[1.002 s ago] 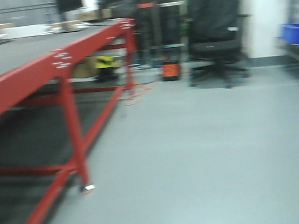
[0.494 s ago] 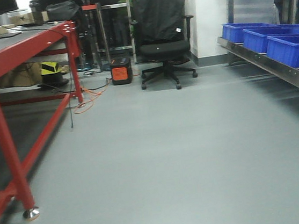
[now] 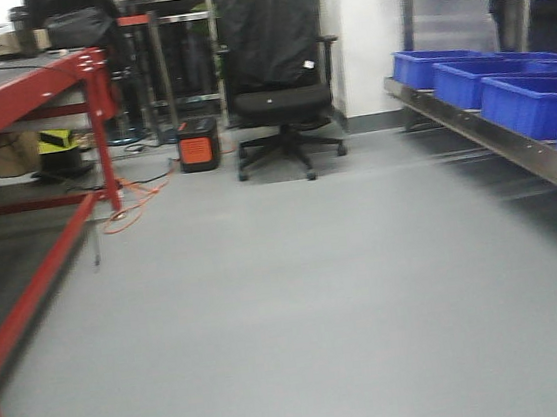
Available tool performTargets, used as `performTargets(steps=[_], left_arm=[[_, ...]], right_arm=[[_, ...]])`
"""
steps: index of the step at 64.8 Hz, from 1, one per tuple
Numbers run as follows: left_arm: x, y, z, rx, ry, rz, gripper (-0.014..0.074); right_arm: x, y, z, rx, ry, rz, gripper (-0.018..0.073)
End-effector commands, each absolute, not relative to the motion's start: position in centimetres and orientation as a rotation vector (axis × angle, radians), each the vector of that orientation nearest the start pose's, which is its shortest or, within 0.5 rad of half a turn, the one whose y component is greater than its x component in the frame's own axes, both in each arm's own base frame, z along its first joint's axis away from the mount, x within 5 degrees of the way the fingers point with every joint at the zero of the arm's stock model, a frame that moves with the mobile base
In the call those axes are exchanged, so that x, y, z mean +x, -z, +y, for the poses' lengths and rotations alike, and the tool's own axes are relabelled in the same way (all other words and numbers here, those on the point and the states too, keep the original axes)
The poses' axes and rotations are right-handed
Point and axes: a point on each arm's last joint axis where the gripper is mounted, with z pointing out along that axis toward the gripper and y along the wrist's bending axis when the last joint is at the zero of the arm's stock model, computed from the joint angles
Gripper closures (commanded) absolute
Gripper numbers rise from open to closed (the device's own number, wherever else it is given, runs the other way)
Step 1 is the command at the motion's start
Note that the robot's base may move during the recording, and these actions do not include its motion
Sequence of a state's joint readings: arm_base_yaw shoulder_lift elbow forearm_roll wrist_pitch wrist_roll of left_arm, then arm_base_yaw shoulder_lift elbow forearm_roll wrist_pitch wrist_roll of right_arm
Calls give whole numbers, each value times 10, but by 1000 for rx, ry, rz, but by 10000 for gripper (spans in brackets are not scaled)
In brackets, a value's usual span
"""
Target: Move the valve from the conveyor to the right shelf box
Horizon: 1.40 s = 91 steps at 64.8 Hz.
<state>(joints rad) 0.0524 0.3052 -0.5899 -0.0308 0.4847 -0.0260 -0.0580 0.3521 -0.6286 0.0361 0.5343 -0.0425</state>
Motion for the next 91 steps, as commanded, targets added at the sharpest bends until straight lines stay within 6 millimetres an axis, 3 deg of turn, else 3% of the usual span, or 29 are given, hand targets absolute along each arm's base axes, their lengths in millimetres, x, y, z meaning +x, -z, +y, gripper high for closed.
performTargets(steps=[1,91], left_arm=[[57,-354,2,-80,18,1612,708],[57,-354,2,-80,18,1612,708]], right_arm=[[63,-361,-2,21,49,1648,720],[63,-361,-2,21,49,1648,720]])
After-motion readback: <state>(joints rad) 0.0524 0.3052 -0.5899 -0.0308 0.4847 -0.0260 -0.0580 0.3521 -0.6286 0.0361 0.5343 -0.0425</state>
